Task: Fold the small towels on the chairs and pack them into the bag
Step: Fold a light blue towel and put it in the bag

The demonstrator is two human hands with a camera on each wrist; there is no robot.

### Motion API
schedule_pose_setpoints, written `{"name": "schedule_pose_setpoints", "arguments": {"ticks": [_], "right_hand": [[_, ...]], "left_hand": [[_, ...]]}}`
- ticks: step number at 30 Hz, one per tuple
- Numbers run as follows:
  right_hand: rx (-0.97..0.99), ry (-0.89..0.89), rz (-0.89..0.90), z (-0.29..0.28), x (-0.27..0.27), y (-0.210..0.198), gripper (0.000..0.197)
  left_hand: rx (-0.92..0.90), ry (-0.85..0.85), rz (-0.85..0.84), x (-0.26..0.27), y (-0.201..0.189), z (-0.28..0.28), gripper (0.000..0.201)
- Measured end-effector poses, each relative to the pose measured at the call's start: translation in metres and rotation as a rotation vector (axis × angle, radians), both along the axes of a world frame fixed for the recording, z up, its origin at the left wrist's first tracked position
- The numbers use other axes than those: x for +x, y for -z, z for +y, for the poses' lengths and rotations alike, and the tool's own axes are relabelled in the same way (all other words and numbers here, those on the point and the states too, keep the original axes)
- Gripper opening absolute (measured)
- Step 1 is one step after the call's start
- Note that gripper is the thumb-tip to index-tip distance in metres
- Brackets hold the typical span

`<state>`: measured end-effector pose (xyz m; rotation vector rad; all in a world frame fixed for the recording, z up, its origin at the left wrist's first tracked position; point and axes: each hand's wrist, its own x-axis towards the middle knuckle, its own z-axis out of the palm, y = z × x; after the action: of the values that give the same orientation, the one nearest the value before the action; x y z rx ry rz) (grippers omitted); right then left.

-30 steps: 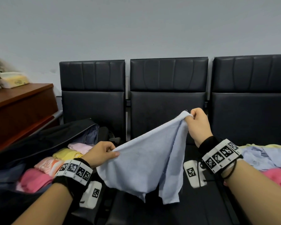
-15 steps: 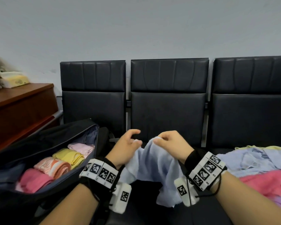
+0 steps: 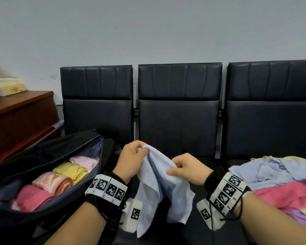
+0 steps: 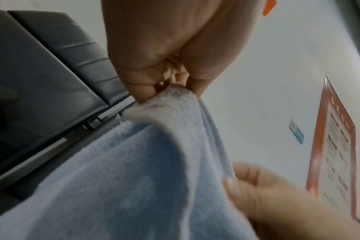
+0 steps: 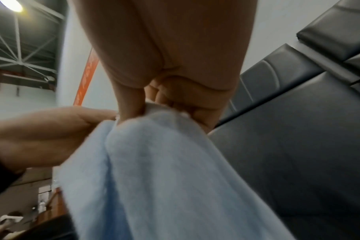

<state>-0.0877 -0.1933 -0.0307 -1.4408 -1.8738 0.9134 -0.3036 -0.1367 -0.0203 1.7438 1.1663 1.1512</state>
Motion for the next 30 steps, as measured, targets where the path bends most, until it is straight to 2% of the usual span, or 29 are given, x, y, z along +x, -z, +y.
{"name": "schedule_pose_setpoints", "arguments": {"ticks": [2, 6, 11, 14, 16, 19, 22, 26, 28, 30], "right_hand": [[-0.024, 0.014, -0.035, -0.001, 0.012, 0.009, 0.041], [-0.032, 0.081, -0.067, -0.001, 0.038, 0.017, 0.016], [-0.044, 0.18, -0.266, 0.002, 0.055, 0.024, 0.011], [-0.046, 0.221, -0.3, 0.001, 0.062, 0.027, 0.009], [-0.046, 0.245, -0.289, 0.0, 0.065, 0.026, 0.009], [-0.011, 0.234, -0.078, -0.004, 0.062, 0.017, 0.007], [0.051, 0.173, 0.183, -0.008, 0.047, -0.005, 0.012], [0.009, 0.022, 0.46, -0.01, 0.015, -0.039, 0.026], [-0.031, -0.076, 0.519, -0.013, 0.004, -0.051, 0.035], [-0.001, -0.102, 0.425, -0.014, -0.002, -0.055, 0.037]], "left_hand": [[0.007, -0.102, -0.059, -0.009, -0.001, 0.007, 0.019], [0.018, -0.268, -0.148, -0.032, 0.002, 0.021, 0.018], [0.063, -0.394, -0.213, -0.052, 0.003, 0.036, 0.016], [0.076, -0.451, -0.223, -0.063, 0.001, 0.041, 0.018], [0.078, -0.478, -0.211, -0.067, 0.0, 0.043, 0.018], [0.078, -0.488, -0.159, -0.066, -0.001, 0.043, 0.017], [0.031, -0.431, -0.084, -0.056, -0.003, 0.042, 0.016], [0.03, -0.179, 0.034, -0.02, -0.01, 0.033, 0.021], [0.034, -0.042, 0.135, -0.002, -0.011, 0.027, 0.021], [-0.023, 0.066, 0.221, 0.008, -0.008, 0.023, 0.022]]}}
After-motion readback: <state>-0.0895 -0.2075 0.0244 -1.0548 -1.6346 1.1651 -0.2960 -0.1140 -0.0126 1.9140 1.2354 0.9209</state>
